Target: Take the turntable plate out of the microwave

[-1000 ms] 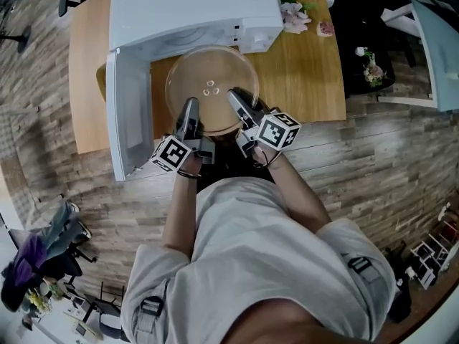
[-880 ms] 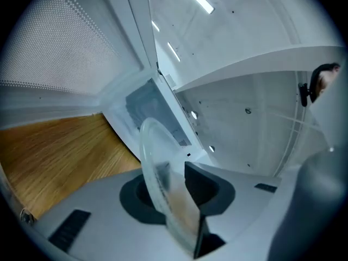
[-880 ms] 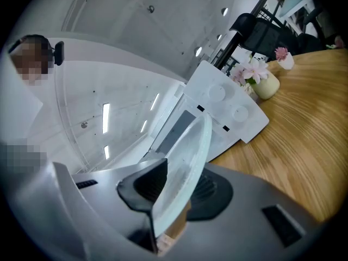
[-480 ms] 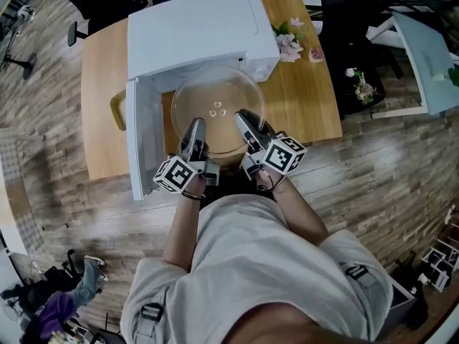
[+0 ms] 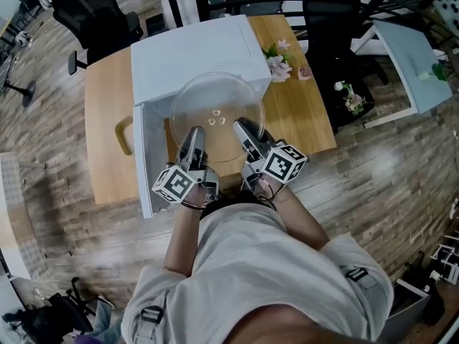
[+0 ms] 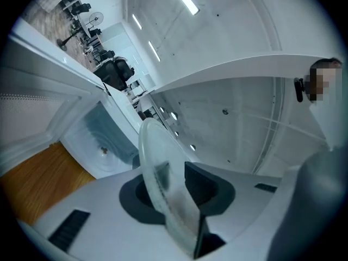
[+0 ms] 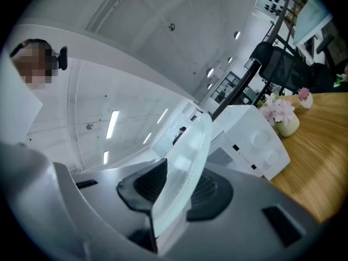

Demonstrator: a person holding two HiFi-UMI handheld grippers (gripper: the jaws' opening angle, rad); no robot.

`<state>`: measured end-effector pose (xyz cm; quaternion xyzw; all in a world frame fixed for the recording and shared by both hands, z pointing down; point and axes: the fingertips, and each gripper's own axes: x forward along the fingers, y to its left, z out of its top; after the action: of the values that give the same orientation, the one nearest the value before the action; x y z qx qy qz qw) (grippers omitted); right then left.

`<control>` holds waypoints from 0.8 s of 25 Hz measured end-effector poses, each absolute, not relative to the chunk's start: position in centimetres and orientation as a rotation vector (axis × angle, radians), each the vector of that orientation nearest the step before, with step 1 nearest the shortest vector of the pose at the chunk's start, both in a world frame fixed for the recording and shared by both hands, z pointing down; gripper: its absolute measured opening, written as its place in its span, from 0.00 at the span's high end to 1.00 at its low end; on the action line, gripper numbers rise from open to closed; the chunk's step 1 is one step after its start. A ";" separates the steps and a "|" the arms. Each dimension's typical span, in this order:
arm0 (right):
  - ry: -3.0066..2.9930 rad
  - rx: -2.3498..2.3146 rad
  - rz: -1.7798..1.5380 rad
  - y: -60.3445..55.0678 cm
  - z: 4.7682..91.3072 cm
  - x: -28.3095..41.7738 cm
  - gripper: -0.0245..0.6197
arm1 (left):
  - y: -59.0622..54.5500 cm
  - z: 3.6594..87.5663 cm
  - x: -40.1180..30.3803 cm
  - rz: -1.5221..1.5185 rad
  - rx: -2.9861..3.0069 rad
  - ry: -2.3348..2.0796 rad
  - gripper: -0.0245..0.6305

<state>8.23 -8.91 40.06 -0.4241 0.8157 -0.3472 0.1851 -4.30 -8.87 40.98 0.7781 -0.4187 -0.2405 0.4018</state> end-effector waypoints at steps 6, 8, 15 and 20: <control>2.293 -1.200 -0.920 -9.6 37.8 8.0 0.79 | -9.8 38.7 -4.5 -0.619 2.014 -1.042 0.79; 2.294 -1.197 -0.906 -9.8 37.4 7.8 0.79 | -10.0 38.2 -4.7 -0.623 2.026 -1.040 0.79; 2.297 -1.194 -0.884 -9.9 36.6 7.4 0.79 | -10.3 37.9 -5.5 -0.624 2.046 -1.055 0.79; 2.294 -1.194 -0.874 -9.8 36.4 7.8 0.79 | -10.4 37.2 -5.1 -0.633 2.064 -1.044 0.79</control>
<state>7.76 -9.85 36.41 -0.4282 0.8226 -0.3134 0.2041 -5.05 -10.37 37.19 0.8018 -0.4057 -0.2458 0.3635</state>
